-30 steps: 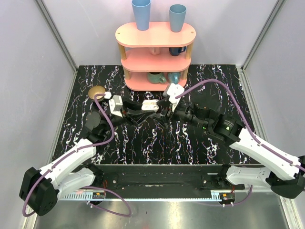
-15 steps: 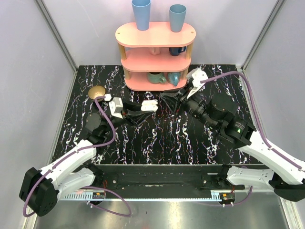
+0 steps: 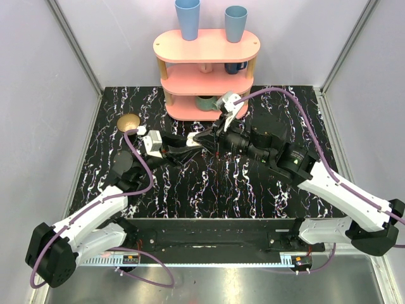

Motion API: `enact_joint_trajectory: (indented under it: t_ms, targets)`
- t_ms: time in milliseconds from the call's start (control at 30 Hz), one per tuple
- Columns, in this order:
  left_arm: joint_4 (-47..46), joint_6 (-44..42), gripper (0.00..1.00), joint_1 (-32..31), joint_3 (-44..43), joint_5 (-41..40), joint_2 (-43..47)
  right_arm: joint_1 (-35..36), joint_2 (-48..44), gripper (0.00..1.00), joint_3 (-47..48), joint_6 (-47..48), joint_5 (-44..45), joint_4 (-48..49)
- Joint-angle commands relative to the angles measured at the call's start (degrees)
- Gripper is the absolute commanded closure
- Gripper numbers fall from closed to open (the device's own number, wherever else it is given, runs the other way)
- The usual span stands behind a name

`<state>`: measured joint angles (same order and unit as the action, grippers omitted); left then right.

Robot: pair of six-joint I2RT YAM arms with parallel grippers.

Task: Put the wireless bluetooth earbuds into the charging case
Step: Adjust the left earbud in the left side groove of the charging case.

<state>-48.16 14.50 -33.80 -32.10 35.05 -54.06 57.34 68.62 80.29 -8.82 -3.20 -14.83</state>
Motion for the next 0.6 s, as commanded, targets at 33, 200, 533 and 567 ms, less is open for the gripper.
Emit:
enact_joint_trajectory:
  t_ms: [33,200,533,567]
  targets:
    - [-4.0,-1.2,1.0,0.0,-0.2,-0.9,1.2,0.3,-0.4,0.82,0.6,-0.2,-3.9,0.0]
    - [-3.9,-1.2,1.0,0.0,-0.5,-0.5,1.2,0.3,0.4,0.82,0.7,0.7,-5.1,-1.0]
    - [-4.0,0.0,1.0,-0.1,-1.1,2.5,1.6,0.3,1.9,0.78,1.2,3.8,-3.7,-1.6]
    - [-4.0,0.1,1.0,0.0,-1.3,2.7,1.8,0.3,1.9,0.77,1.3,4.2,-3.3,-1.7]
